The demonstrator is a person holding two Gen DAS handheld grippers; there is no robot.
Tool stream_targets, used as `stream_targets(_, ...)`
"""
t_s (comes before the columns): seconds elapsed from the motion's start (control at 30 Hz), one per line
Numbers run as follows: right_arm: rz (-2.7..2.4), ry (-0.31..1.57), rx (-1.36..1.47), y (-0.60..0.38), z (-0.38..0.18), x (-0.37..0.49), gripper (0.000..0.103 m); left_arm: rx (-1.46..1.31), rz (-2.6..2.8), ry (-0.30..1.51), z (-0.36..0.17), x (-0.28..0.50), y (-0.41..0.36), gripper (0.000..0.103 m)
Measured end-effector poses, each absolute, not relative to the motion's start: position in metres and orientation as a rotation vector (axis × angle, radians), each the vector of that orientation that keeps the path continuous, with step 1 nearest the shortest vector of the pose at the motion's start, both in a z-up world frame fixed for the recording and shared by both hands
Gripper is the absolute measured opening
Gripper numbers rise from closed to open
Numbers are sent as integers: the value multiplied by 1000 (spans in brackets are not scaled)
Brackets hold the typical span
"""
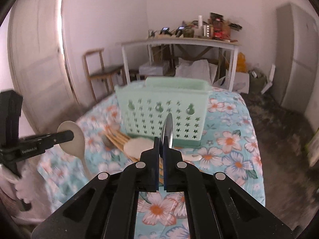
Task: Organize utensils
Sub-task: 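Lift the white ladle with the left gripper while the right gripper grasps and lifts the metal spoon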
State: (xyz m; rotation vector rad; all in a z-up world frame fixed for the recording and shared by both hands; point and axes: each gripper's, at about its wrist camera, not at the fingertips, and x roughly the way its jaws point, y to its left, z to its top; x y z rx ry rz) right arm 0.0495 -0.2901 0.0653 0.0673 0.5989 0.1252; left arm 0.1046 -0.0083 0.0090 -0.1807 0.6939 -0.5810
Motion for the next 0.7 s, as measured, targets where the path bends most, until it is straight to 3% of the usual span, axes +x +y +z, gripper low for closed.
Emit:
stream_targets(0.47,213,425,301,-345,136,46,1,-191,-574,342,158,124,14,5)
stream_targets(0.7,290,323,339,-360,179,77,1,-68,-459,252,177,155,-2,5)
